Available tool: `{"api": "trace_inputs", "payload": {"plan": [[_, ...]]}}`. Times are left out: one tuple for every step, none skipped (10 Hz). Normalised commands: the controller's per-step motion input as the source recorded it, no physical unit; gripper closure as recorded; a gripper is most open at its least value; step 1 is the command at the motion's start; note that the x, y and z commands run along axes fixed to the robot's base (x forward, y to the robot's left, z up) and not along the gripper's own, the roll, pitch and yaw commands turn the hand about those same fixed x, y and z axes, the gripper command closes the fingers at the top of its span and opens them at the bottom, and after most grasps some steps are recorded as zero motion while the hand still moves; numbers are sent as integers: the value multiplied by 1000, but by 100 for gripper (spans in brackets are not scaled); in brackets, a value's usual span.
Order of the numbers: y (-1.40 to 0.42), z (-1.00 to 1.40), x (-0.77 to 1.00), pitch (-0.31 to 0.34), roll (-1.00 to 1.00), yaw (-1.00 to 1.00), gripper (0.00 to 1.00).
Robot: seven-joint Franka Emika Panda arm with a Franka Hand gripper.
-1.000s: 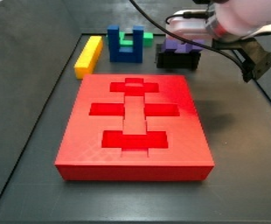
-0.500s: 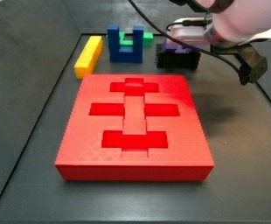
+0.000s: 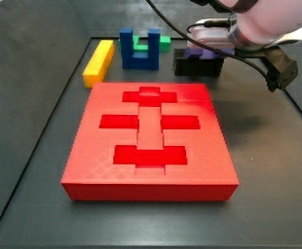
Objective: Pick up the purple object. Move up. Place the purple object on the fixture. Regrasp the purple object. Move to above the board. Insert the purple object.
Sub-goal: Regrasp the purple object.
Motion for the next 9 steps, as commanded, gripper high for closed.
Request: {"api": "trace_inputs", "payload": {"plan": [[0, 0, 0, 0, 0, 0, 100], [0, 0, 0, 0, 0, 0, 100], [0, 0, 0, 0, 0, 0, 100], [0, 0, 0, 0, 0, 0, 100], [0, 0, 0, 0, 0, 0, 100], [0, 0, 0, 0, 0, 0, 100], [0, 0, 0, 0, 0, 0, 100], [0, 0, 0, 0, 0, 0, 100], [0, 0, 0, 0, 0, 0, 100]]}}
